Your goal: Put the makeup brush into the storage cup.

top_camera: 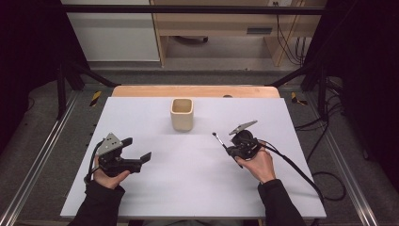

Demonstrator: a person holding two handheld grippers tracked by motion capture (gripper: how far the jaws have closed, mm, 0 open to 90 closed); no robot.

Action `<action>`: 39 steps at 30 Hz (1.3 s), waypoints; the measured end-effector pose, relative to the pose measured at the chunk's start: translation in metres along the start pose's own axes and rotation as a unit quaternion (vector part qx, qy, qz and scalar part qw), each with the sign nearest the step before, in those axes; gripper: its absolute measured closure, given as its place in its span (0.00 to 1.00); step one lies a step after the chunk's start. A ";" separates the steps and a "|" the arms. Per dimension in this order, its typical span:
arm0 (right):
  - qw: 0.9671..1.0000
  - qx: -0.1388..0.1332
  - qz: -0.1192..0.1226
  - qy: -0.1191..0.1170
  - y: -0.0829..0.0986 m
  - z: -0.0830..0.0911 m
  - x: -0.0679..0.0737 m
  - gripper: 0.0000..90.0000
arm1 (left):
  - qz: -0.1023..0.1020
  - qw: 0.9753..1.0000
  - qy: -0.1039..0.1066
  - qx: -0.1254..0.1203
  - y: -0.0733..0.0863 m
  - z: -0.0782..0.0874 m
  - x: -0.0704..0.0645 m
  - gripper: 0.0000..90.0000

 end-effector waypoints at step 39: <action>0.968 -0.220 0.008 -0.117 -0.003 0.022 0.032 0.94 | 0.025 0.999 0.008 -0.038 -0.027 -0.007 -0.020 0.08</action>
Point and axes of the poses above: each handheld gripper's, and its own axes: z roughly backward along the jaws, y roughly out of its underside, x roughly to its left, the point moved 5 cm from there along -z, roughly forward along the jaws, and after that the axes turned 8 degrees about -z, right-handed, at the moved point
